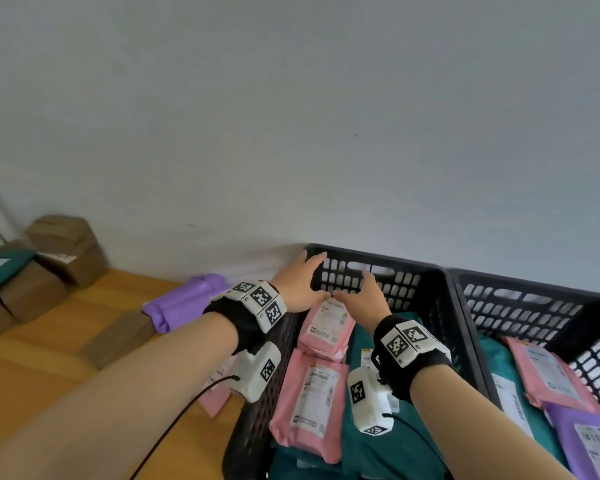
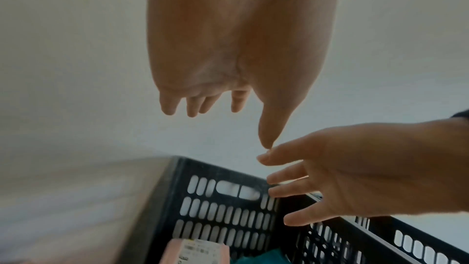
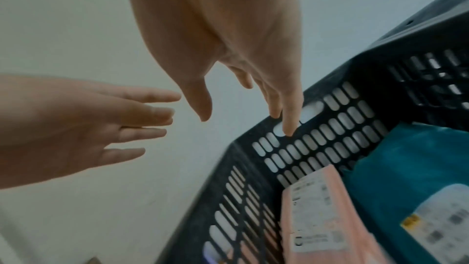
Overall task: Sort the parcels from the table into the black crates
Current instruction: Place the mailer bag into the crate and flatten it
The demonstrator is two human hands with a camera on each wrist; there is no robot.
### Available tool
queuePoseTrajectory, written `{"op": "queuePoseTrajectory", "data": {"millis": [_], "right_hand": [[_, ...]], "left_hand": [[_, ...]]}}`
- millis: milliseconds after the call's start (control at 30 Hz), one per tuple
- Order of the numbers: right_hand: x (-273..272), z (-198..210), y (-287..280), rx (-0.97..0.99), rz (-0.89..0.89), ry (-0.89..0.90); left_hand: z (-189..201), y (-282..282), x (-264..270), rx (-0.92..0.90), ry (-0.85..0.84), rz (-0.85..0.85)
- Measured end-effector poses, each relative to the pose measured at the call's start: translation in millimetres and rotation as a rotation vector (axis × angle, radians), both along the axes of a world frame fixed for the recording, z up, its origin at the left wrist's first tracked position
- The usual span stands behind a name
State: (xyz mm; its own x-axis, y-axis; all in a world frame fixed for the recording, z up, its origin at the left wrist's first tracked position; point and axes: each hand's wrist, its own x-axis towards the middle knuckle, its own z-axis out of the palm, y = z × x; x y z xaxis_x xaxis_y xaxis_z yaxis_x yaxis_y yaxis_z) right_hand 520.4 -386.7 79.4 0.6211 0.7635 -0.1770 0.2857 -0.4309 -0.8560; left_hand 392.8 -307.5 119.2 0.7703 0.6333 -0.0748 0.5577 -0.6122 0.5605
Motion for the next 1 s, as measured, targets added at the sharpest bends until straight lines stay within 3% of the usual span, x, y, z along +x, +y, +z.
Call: {"op": "queuePoseTrajectory", "data": {"millis": [67,267,467,733,833,1000], "right_hand": [[-21.1,9.7,10.9,0.032,-0.009,-0.011],[-97.9,37.2,52.5,0.096,-0.043,-0.041],[-186.0,39.3,86.9,0.147,-0.110,-0.059],[-286.6,4.9,116.7,0.060,-0.156,0.046],[-306.8,-15.1,123.7,0.038,-0.177,0.120],[-327.4,-47.6,144.1,-0.037,-0.138,0.095]], "left_hand": [[6.9,11.7,-23.0,0.031,-0.058,-0.007],[10.7,65.4,-112.4,0.050,0.028,0.050],[6.3,111.1,-213.4,0.050,0.017,0.068],[-24.2,146.1,-338.1,-0.021,0.051,0.154],[-37.2,153.4,-365.5,-0.047,0.028,0.157],[-75.8,176.2,-390.8,-0.116,0.117,0.219]]}}
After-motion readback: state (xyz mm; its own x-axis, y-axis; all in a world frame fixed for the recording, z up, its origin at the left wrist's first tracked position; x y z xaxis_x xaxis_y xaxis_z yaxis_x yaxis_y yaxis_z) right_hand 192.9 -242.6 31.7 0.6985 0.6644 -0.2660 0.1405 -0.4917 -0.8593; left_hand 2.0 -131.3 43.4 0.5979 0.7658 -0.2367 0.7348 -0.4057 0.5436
